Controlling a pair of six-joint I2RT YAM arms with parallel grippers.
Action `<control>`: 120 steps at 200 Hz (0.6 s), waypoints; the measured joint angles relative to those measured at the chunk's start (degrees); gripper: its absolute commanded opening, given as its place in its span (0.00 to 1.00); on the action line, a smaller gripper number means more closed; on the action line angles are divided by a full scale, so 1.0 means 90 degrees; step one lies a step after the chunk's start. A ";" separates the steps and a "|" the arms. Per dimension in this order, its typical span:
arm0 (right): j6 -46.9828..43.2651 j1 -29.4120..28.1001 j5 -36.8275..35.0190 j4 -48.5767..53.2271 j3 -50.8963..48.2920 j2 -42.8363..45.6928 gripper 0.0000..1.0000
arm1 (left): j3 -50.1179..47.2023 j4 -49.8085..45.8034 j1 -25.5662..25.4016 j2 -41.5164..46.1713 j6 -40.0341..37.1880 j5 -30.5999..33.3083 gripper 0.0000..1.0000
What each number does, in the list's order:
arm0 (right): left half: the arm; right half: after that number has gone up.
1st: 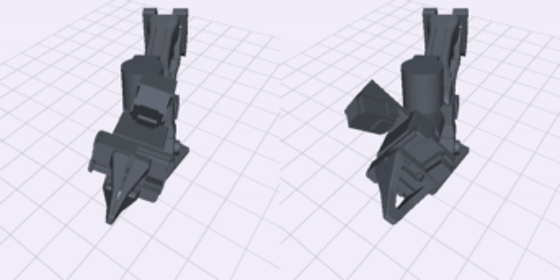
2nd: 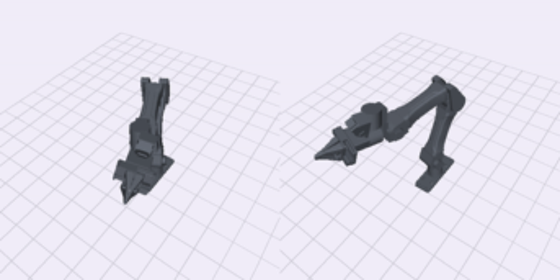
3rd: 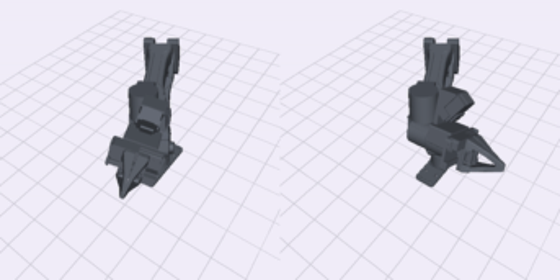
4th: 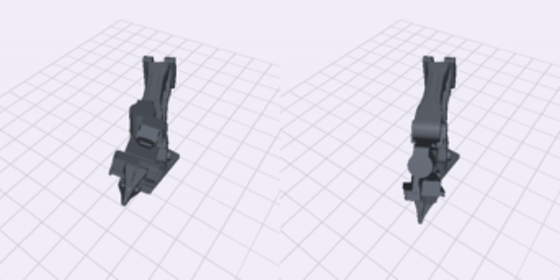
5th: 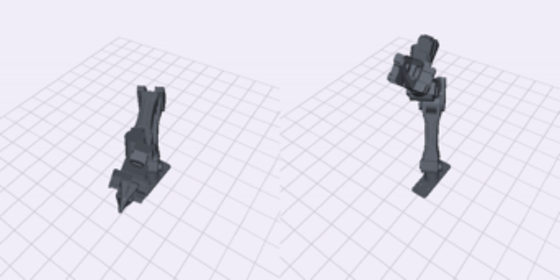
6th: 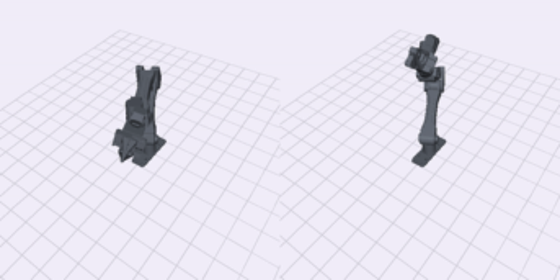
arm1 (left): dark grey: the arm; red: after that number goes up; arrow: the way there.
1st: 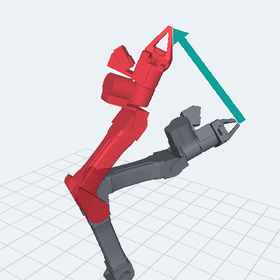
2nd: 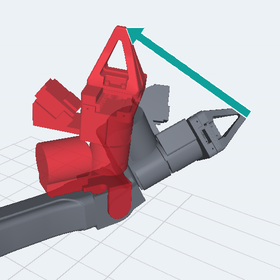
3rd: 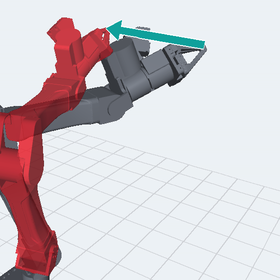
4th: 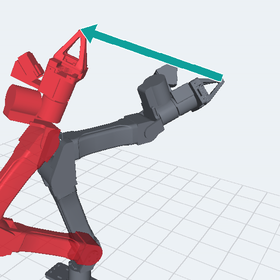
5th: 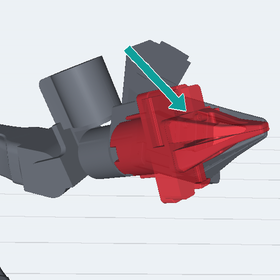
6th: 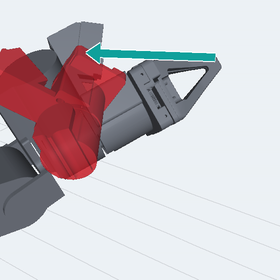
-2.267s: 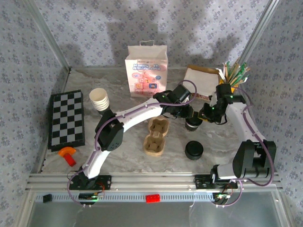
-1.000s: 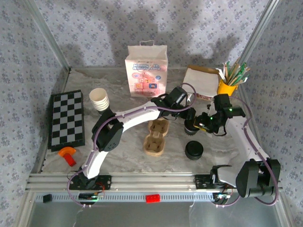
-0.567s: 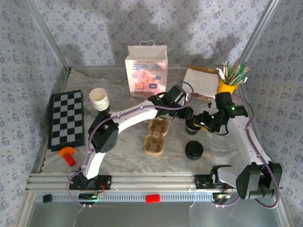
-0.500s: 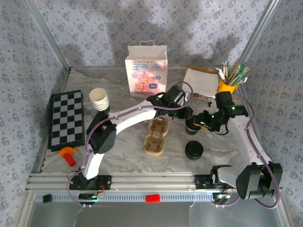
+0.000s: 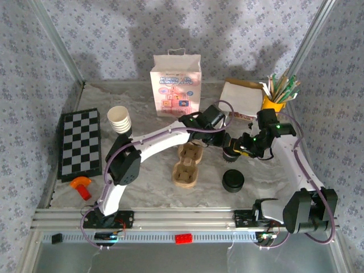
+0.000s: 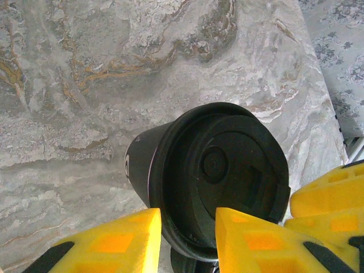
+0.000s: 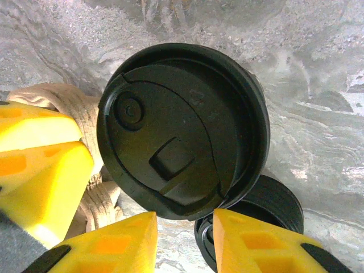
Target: Pack the takeout coffee
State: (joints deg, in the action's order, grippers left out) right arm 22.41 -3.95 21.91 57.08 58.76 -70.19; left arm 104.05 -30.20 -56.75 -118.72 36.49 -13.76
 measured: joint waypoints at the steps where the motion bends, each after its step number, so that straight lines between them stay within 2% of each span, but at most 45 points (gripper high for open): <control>1: 0.0002 -0.0002 0.0000 -0.0002 0.0000 -0.0002 0.33 | 0.0010 -0.0002 0.0000 -0.0010 -0.0002 0.0002 0.31; 120: -0.0143 -0.0024 0.0000 -0.0078 -0.0092 -0.0199 0.29 | 0.0257 -0.0202 -0.0002 -0.0231 -0.0063 -0.0017 0.27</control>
State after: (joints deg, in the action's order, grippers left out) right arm 21.12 -4.16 21.91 56.38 57.93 -71.99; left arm 106.37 -32.01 -56.77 -120.79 35.92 -13.91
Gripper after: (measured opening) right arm 0.285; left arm 0.273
